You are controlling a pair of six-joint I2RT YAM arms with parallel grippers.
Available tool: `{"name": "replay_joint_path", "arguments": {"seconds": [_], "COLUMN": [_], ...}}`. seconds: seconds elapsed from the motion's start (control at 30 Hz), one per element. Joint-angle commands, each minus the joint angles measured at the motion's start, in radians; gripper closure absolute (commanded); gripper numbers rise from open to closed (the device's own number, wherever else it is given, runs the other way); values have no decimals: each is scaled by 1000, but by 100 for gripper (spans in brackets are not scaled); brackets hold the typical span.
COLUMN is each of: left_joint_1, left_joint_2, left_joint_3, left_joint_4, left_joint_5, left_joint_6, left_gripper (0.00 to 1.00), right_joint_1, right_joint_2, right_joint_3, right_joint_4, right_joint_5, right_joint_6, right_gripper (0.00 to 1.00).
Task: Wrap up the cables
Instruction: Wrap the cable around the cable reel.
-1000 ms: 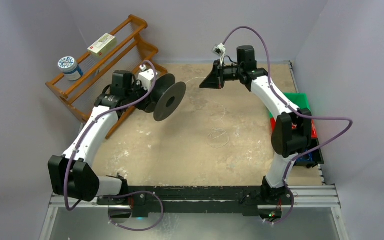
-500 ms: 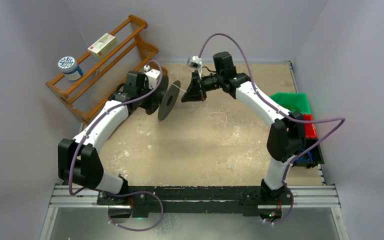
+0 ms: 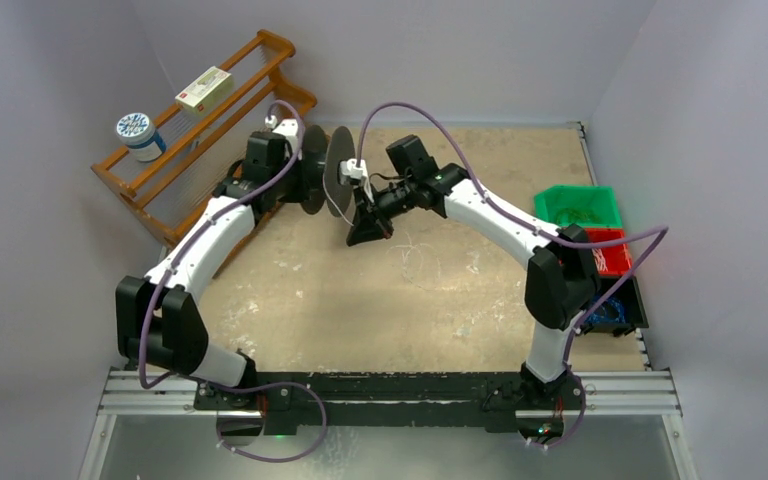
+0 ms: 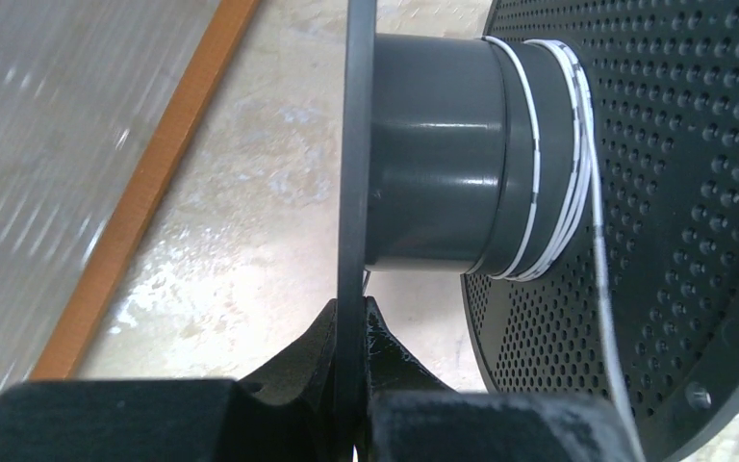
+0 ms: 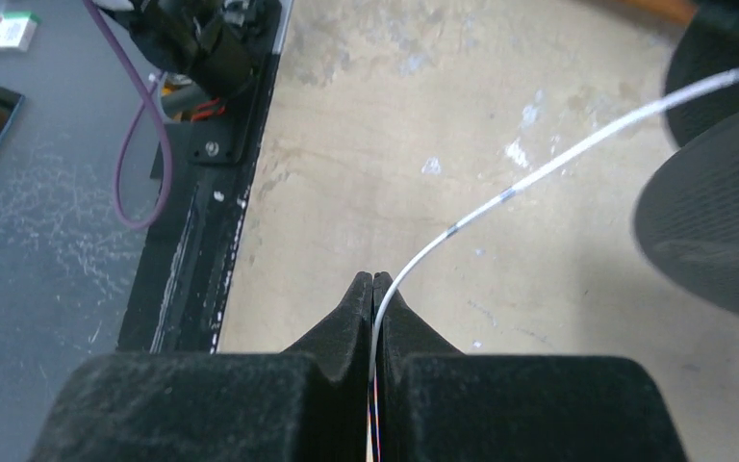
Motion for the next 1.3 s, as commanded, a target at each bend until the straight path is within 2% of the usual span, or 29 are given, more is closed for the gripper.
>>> {"name": "replay_joint_path", "arguments": {"seconds": [0.0,0.23,0.43,0.67,0.77,0.83,1.0,1.27], "left_joint_1": [36,130,159,161,161,160,159,159], "left_joint_2": [-77,-121,-184,-244,-249,-260,-310,-324], "left_joint_3": [71,59,13,-16,20,32,16,-13], "left_joint_4": [172,286,325,334,217,129,2,-84], "left_joint_5": [119,363,561,726,777,748,669,689], "left_joint_6": [-123,-250,-238,-222,-87,56,304,461], "left_gripper": [100,100,100,100,100,100,100,100], "right_joint_1": [-4,-27,-134,-236,-274,-301,-356,-385], "right_joint_2": [-52,-61,-59,-24,-33,-46,-83,-99], "right_joint_3": [-78,-142,-152,-148,-142,-134,-104,-31], "right_joint_4": [-28,-41,14,78,100,102,95,76], "right_joint_5": [24,1,-28,-14,-10,-4,15,-5], "right_joint_6": [-70,-65,7,114,149,158,162,180], "right_gripper": [100,100,100,100,100,100,100,100]}}
